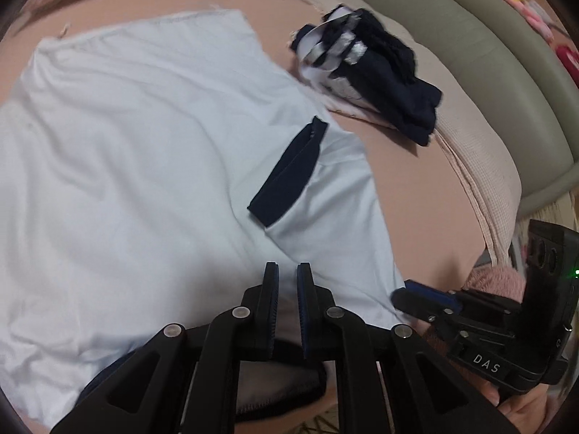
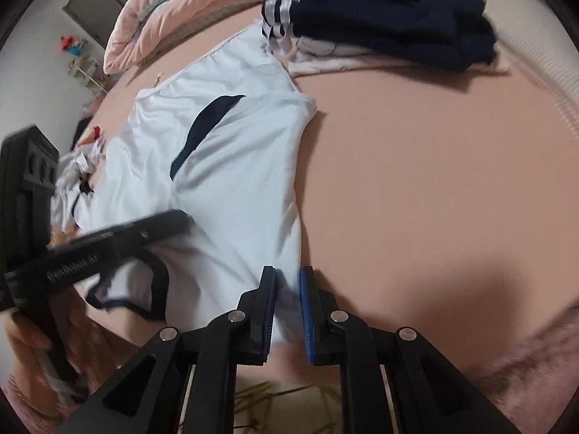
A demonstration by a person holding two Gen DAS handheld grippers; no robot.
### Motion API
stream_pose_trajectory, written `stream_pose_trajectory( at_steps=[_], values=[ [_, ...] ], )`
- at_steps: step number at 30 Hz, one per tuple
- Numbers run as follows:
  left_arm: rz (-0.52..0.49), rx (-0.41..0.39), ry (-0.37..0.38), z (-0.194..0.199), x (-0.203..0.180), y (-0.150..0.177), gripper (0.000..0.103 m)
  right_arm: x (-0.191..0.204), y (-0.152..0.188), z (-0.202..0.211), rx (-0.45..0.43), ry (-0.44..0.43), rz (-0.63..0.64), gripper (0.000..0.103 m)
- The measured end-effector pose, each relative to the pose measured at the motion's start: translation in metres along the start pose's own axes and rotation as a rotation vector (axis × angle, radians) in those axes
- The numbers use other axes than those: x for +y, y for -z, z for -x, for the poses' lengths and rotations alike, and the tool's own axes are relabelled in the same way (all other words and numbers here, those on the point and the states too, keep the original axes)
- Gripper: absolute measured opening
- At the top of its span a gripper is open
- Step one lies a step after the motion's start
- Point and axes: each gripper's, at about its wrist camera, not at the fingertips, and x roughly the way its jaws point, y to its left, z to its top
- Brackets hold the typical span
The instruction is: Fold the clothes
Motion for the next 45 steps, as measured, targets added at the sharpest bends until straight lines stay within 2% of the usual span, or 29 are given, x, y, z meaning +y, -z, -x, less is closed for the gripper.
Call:
stream_pose_trajectory(
  at_steps=[5, 8, 10, 14, 16, 18, 20, 23, 26, 28, 29, 31, 33, 35, 37, 40, 43, 45],
  values=[
    [0.044, -0.011, 0.023, 0.027, 0.026, 0.016, 0.009, 0.002, 0.008, 0.01, -0.045, 0.024, -0.015, 0.014],
    [0.101, -0.031, -0.009, 0.047, 0.056, 0.033, 0.009, 0.011, 0.002, 0.032, -0.121, 0.013, 0.003, 0.014],
    [0.182, -0.047, -0.034, 0.061, 0.085, 0.047, 0.009, 0.034, -0.007, 0.035, -0.134, -0.014, 0.049, 0.014],
    [0.388, -0.101, -0.086, 0.086, 0.147, 0.073, 0.01, 0.094, -0.018, 0.016, -0.059, -0.069, 0.215, 0.014],
    [0.442, -0.133, -0.114, 0.096, 0.165, 0.082, 0.01, 0.126, -0.022, -0.003, -0.015, -0.101, 0.293, 0.014],
    [0.465, -0.15, -0.126, 0.102, 0.178, 0.089, 0.01, 0.152, -0.022, -0.023, 0.017, -0.098, 0.346, 0.014],
    [0.461, -0.129, -0.133, 0.099, 0.184, 0.092, 0.01, 0.168, -0.027, -0.04, 0.028, -0.091, 0.367, 0.014],
    [0.409, -0.059, -0.099, 0.084, 0.181, 0.096, 0.01, 0.174, -0.029, -0.056, 0.039, -0.073, 0.347, 0.014],
    [0.353, -0.103, -0.122, 0.092, 0.165, 0.097, 0.01, 0.167, -0.017, -0.064, 0.077, -0.079, 0.334, 0.015],
    [0.295, -0.149, -0.09, 0.095, 0.152, 0.095, 0.01, 0.162, -0.003, -0.06, 0.065, -0.093, 0.358, 0.015],
    [0.263, -0.147, -0.077, 0.093, 0.144, 0.093, 0.01, 0.16, 0.003, -0.059, 0.088, -0.111, 0.353, 0.015],
    [0.209, -0.092, -0.084, 0.077, 0.131, 0.087, 0.01, 0.152, 0.013, -0.057, 0.139, -0.158, 0.327, 0.015],
    [0.183, -0.005, -0.113, 0.056, 0.12, 0.086, 0.01, 0.143, 0.018, -0.049, 0.131, -0.182, 0.309, 0.015],
    [0.163, -0.01, -0.148, 0.055, 0.111, 0.089, 0.01, 0.135, 0.015, -0.036, 0.092, -0.193, 0.279, 0.015],
    [0.193, 0.015, -0.144, 0.056, 0.11, 0.095, 0.01, 0.123, 0.009, -0.019, 0.018, -0.203, 0.243, 0.015],
    [0.211, 0.039, -0.132, 0.06, 0.107, 0.104, 0.01, 0.107, 0.0, -0.004, -0.062, -0.122, 0.201, 0.015],
    [0.18, 0.065, -0.148, 0.062, 0.1, 0.111, 0.01, 0.093, -0.001, -0.009, -0.053, 0.023, 0.208, 0.015],
    [0.183, 0.026, -0.134, 0.069, 0.098, 0.109, 0.01, 0.082, 0.007, -0.022, 0.0, 0.067, 0.236, 0.015]
  ],
)
